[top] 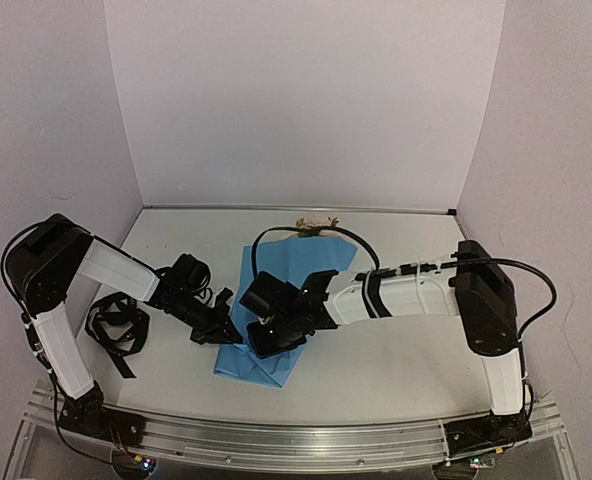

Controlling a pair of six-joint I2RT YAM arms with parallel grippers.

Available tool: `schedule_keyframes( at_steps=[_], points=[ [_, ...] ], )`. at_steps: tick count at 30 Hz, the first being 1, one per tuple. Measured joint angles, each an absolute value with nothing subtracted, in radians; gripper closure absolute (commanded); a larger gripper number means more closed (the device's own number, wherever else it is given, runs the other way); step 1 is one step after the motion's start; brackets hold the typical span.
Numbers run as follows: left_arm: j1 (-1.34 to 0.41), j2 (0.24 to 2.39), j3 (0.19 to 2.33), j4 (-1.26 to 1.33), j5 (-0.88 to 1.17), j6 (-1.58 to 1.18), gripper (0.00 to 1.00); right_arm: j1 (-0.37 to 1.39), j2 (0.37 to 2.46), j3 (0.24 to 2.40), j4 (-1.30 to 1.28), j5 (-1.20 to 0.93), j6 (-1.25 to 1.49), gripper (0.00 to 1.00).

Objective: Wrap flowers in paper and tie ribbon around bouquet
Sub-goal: Fold the two-thirds-folded wrapping paper at the center of the board, then press the fold line on the folded wrapping paper.

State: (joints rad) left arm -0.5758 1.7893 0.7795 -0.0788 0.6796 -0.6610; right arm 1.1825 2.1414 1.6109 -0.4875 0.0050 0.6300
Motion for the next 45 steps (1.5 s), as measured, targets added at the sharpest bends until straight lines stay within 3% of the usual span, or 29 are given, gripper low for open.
schedule_keyframes(
  at_steps=[10,16,19,31,45],
  points=[
    [-0.576,1.792,0.784,-0.08,0.679,-0.659,1.0,1.202,2.166,1.558,-0.509,-0.009,0.606,0.75],
    [-0.575,1.793,0.801,-0.088,0.684,-0.66,0.71,1.205,2.168,1.555,-0.506,-0.007,0.602,0.72],
    [-0.574,1.768,0.811,-0.098,0.659,-0.682,0.64,1.207,2.169,1.554,-0.503,-0.004,0.601,0.72],
    [-0.57,1.562,0.828,-0.148,0.599,-0.749,0.78,1.207,2.169,1.55,-0.498,0.0,0.601,0.72],
    [-0.699,1.687,0.777,0.045,0.606,-0.919,0.82,1.207,2.17,1.55,-0.498,0.0,0.6,0.72]
  ],
)
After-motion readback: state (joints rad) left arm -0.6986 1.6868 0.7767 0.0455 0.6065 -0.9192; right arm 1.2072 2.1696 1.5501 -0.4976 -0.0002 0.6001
